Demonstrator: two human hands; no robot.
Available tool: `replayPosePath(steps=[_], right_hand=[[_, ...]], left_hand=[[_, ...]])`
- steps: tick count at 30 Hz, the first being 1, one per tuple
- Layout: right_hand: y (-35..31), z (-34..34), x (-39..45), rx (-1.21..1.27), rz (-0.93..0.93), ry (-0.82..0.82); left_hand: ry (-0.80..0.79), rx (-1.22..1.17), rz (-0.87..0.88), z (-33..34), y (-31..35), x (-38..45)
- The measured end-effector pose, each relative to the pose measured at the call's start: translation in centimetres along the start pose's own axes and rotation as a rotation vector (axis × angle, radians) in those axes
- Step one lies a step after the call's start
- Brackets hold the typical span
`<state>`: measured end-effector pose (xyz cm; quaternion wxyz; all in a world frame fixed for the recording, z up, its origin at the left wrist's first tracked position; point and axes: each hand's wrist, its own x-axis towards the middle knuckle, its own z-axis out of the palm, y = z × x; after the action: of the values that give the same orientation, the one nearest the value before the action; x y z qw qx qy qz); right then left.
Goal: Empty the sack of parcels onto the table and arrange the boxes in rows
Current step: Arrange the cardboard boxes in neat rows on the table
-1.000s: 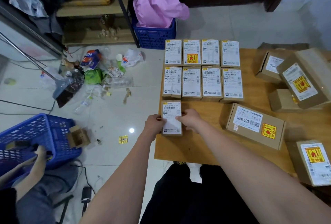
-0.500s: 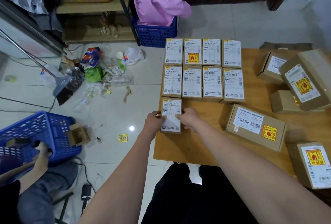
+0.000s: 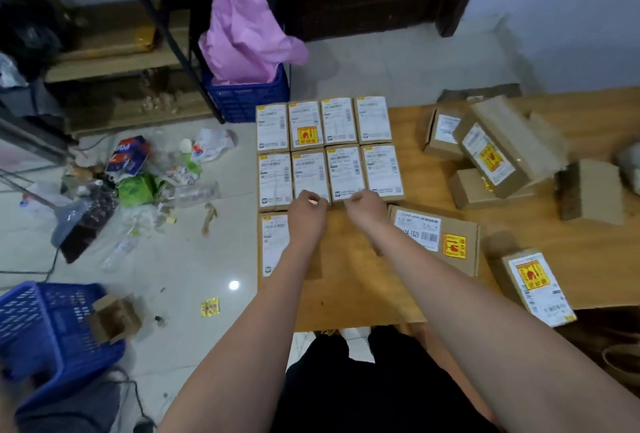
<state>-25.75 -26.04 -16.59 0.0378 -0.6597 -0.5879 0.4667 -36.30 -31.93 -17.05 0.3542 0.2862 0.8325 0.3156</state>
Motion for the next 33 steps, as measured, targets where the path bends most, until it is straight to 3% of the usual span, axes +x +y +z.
replayPosePath(steps=[8, 17, 24, 28, 33], right_hand=[[7.6, -12.1, 0.7, 0.024, 0.176, 0.161], [18.7, -19.8, -1.0, -0.116, 0.435, 0.332], [24.2, -20.6, -1.6, -0.185, 0.604, 0.186], [25.9, -19.9, -1.3, -0.212, 0.628, 0.089], [26.4, -19.3, -0.6, -0.277, 0.590, 0.095]], left_hand=[[-0.345, 0.117, 0.148, 10.5, 8.2, -3.8], [-0.562, 0.266, 0.245, 20.4, 12.1, -8.5], [-0.660, 0.298, 0.178, 25.0, 12.2, -10.7], [-0.681, 0.328, 0.158, 26.1, 11.9, -11.3], [-0.663, 0.328, 0.113, 26.7, 11.5, -10.9]])
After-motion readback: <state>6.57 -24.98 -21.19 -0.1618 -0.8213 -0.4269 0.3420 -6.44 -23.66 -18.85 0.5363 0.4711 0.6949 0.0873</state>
